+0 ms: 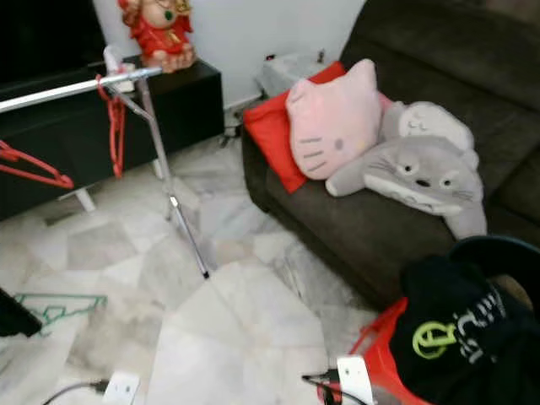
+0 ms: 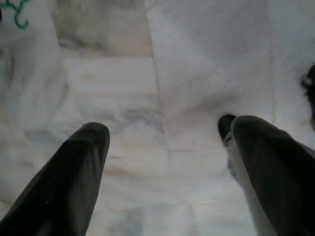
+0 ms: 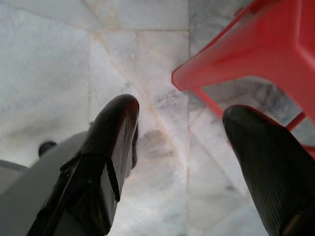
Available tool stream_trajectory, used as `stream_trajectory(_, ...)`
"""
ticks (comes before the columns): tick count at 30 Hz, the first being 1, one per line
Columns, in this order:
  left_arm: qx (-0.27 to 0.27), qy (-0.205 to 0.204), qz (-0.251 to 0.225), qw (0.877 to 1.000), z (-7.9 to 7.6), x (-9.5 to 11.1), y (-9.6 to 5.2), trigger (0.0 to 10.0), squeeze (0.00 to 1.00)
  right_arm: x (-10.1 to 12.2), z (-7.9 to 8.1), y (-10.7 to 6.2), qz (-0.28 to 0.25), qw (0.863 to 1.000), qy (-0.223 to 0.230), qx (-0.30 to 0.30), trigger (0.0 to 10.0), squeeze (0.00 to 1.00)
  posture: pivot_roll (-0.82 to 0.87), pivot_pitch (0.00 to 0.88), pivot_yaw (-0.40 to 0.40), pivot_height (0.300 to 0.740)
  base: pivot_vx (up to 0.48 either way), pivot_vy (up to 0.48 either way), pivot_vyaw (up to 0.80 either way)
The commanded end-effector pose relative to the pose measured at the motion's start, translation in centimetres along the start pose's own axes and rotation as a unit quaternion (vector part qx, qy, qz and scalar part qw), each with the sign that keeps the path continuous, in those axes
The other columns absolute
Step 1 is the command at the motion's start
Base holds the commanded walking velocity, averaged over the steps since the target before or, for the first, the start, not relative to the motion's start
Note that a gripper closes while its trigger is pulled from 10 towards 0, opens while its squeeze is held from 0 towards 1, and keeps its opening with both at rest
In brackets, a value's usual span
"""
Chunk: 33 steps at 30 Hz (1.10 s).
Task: Hang hanger
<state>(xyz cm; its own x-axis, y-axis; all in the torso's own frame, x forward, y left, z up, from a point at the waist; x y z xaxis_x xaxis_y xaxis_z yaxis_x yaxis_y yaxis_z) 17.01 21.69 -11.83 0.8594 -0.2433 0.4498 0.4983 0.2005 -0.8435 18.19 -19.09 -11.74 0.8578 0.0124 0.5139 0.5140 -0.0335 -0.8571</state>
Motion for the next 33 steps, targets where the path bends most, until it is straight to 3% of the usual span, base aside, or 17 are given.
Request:
stream_trajectory(1, -0.006, 0.007, 0.001, 1.0, -0.21, -0.15, -0.03, 10.0, 0.0, -0.61, -0.32, -0.09, 0.011, 1.0, 0.0, -0.004, 10.0, 0.0, -0.07, 0.019, 0.007, 0.74, 0.0, 0.0, -0.77)
stream_trajectory(4, -0.008, 0.023, 0.0, 1.0, -0.13, -0.18, -0.03, 10.0, 0.0, -0.62, -0.3, -0.09, 0.011, 1.0, -0.001, -0.004, 10.0, 0.0, -0.07, 0.021, 0.007, 0.74, 0.0, -0.084, -0.78)
stream_trajectory(33, -0.013, 0.023, -0.006, 1.0, -0.75, 0.15, -0.04, 10.0, 0.0, -0.62, -0.27, -0.09, 0.011, 1.0, -0.002, -0.003, 10.0, 0.0, -0.07, 0.022, 0.007, 0.74, 0.0, -0.009, -0.77)
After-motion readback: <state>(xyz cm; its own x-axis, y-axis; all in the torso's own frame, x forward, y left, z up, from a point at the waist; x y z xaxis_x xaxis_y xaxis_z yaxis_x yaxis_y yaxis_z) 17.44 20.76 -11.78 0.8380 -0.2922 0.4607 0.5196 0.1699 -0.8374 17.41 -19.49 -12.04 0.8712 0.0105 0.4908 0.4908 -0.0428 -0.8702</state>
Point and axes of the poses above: a point about 5 cm out from each wrist's last joint towards the gripper, its own y axis pointing out of the wrist towards the gripper, its own x axis along the axis of the wrist's last joint, z = x × y, the point moved 3 cm from there along y, pointing out of the wrist towards the gripper, and after that the axes turned 3 degrees about y, right-handed, at the moved point
